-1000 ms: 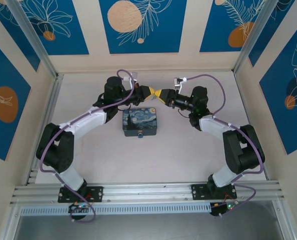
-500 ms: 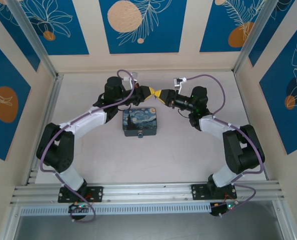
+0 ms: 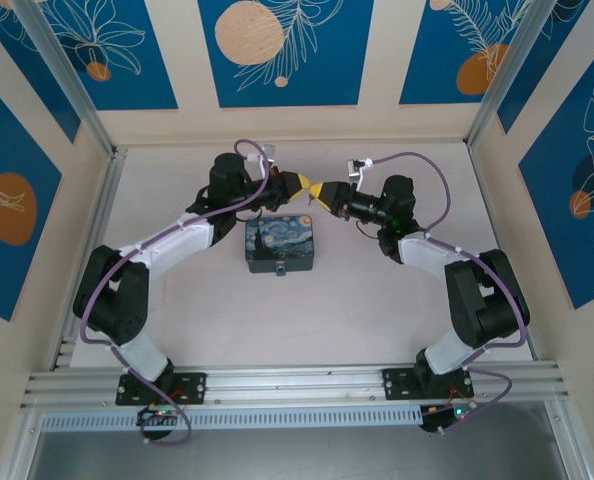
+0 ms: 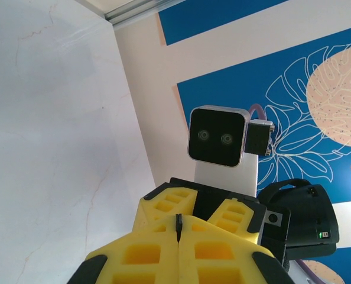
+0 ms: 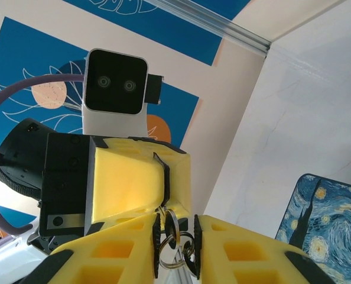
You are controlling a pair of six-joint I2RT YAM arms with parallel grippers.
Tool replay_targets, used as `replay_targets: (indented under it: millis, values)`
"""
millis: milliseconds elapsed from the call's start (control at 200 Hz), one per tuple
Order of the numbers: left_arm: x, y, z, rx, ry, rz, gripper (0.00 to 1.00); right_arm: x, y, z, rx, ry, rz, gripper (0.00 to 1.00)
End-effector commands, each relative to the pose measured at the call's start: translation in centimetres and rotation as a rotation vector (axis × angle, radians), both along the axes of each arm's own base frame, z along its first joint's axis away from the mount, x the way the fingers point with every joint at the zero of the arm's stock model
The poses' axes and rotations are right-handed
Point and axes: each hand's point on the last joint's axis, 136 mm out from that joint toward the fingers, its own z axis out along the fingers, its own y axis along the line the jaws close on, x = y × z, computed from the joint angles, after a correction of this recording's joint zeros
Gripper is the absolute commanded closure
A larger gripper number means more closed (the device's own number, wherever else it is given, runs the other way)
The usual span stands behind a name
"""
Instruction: Unlock a padlock with a key
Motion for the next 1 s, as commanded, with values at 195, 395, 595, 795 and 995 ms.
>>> replay_targets:
  millis: [195,395,595,795,995]
  values:
    - [0.9,0.3,1.1,-0.014,-0.037,0.022,1.00,-0.1,-0.3,0.0,-0.003,-0.017,-0.001,0.83]
    - [0.7,0.4,0.9,-0.012,-0.034,0.023,1.00,0.0,-0.6,0.2,-0.001,-0.018,-0.010,0.94]
    - [0.5,0.6,0.5,-0.007,-0.031,0.028,1.00,0.2,-0.8,0.2,-0.001,-0.014,-0.021,1.00]
    - [0.2,0.9,0.2,-0.004,-0.029,0.039,1.00,0.6,-1.4,0.0,0.004,0.002,-0.056,1.00]
    - [0.1,1.1,0.1,-0.003,-0.028,0.045,1.00,0.8,-1.5,-0.2,0.004,0.011,-0.064,1.00]
